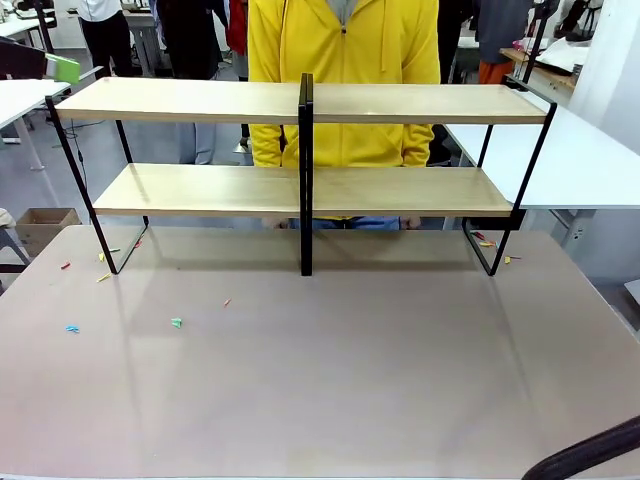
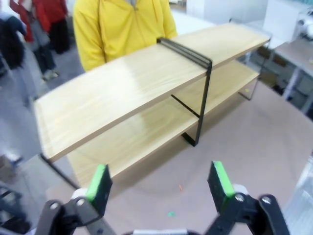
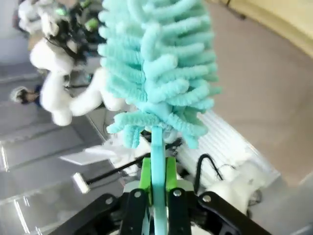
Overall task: Clean the shelves.
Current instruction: Clean another randomly selected level of the Shelf with the Duster, then place the Duster on the table.
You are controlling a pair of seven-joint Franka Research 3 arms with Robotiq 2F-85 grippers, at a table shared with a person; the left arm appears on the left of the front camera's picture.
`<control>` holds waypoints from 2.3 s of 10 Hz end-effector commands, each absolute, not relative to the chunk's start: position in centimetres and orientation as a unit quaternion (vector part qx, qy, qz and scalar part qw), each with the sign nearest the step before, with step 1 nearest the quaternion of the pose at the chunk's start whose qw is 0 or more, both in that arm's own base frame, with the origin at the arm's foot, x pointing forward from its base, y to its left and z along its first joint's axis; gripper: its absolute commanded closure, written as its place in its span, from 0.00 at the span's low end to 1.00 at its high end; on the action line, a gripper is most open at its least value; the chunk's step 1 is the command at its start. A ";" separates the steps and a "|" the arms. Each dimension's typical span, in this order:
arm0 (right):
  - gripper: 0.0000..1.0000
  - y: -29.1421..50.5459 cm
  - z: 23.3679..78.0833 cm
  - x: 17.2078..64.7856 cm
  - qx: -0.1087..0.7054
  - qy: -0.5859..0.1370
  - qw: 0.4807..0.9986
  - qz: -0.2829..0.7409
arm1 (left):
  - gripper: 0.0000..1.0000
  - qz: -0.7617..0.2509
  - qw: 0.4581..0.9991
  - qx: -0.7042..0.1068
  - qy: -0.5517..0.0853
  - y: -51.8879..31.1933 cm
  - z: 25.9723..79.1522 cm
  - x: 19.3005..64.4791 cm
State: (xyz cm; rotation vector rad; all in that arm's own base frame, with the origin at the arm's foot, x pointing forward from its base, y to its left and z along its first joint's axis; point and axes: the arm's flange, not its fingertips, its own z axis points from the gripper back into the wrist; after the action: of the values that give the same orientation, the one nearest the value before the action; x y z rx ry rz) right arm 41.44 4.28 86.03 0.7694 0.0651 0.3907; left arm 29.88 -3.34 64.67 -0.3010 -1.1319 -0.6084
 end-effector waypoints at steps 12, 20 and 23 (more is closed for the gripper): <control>0.88 -14.6 79.1 29.3 0.416 -0.095 0.855 0.295 | 0.00 -0.286 0.789 -0.138 -0.526 -3.3 64.5 29.8; 0.88 -14.6 79.1 29.3 0.416 -0.095 0.855 0.295 | 0.00 -0.286 0.789 -0.138 -0.526 -3.3 64.5 29.8; 0.88 -14.6 79.1 29.3 0.416 -0.095 0.855 0.295 | 0.00 -0.286 0.789 -0.138 -0.526 -3.3 64.5 29.8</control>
State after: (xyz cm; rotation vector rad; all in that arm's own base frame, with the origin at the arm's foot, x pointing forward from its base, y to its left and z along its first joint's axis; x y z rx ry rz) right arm 29.36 -14.74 78.74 0.8533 -0.1951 0.6308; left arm 29.90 -3.34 64.64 -0.3006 -1.1312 -0.6080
